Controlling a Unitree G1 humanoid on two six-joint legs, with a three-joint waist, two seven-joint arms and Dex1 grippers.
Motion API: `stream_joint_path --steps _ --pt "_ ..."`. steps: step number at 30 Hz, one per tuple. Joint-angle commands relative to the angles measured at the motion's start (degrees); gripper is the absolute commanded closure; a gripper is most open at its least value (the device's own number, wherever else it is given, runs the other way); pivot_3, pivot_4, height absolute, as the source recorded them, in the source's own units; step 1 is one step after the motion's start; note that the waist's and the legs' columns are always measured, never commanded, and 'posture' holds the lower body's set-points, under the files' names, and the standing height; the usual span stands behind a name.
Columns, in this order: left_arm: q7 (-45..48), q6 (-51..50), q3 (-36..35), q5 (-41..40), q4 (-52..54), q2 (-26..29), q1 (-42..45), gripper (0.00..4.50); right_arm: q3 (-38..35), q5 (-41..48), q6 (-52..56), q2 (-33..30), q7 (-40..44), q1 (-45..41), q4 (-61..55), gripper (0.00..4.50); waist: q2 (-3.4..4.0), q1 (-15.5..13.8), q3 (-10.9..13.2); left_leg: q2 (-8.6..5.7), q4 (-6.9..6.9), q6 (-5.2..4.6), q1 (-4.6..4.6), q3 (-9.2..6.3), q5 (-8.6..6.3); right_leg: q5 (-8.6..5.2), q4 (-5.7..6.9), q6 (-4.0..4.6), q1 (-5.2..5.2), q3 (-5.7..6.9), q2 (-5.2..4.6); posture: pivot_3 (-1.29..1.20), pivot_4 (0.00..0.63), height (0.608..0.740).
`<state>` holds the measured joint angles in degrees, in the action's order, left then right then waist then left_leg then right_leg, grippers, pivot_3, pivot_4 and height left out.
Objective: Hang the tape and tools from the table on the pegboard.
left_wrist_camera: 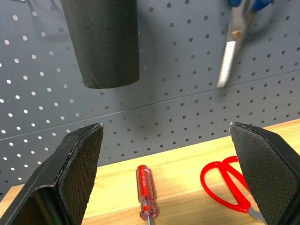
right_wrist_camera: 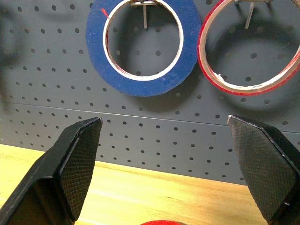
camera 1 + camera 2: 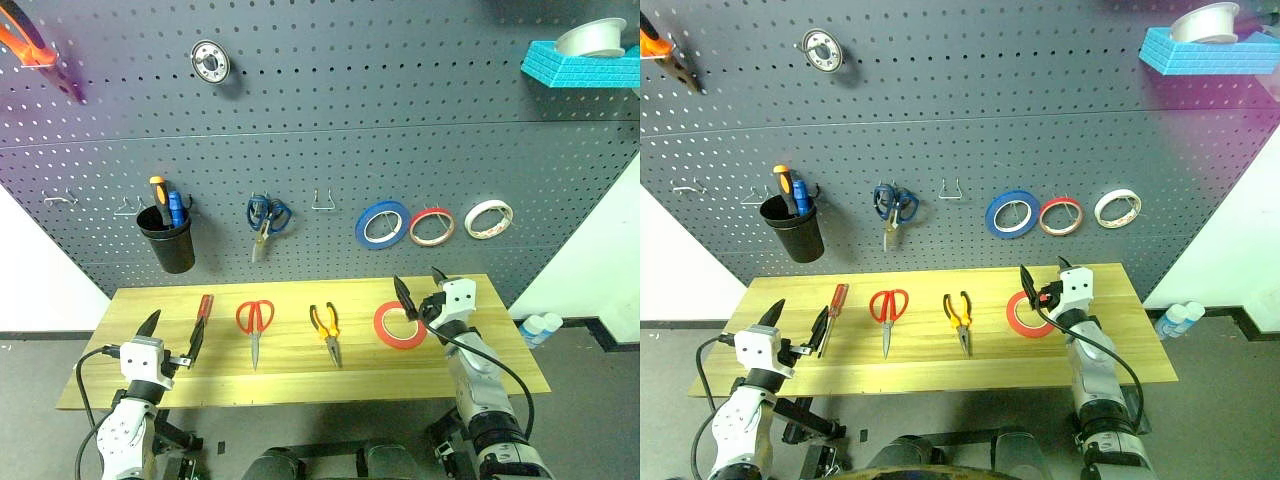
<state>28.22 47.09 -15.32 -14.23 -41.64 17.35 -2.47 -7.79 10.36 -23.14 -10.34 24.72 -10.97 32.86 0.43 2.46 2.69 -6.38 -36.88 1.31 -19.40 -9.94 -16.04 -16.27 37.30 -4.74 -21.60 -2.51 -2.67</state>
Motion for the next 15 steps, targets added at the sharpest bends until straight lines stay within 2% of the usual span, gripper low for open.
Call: stream_joint_path --steps 1,15 --pt "0.2 1.1 -0.6 -0.2 0.5 0.8 0.9 0.02 -0.3 0.9 -0.8 0.3 0.2 -0.7 -1.7 0.0 0.0 0.0 0.0 0.0 0.0 0.0 0.0 0.0 0.0 0.0 0.0 0.0 0.0 0.0 0.0 -0.09 0.0 0.74" --pt "0.7 1.4 -0.5 -0.3 0.6 0.7 0.6 0.02 -0.3 0.6 -0.9 -0.1 0.5 -1.0 -1.2 0.0 0.0 0.0 0.0 0.01 0.06 0.0 -0.02 0.0 0.0 -0.01 -0.07 0.0 -0.02 0.0 0.0 -0.09 0.0 0.74"
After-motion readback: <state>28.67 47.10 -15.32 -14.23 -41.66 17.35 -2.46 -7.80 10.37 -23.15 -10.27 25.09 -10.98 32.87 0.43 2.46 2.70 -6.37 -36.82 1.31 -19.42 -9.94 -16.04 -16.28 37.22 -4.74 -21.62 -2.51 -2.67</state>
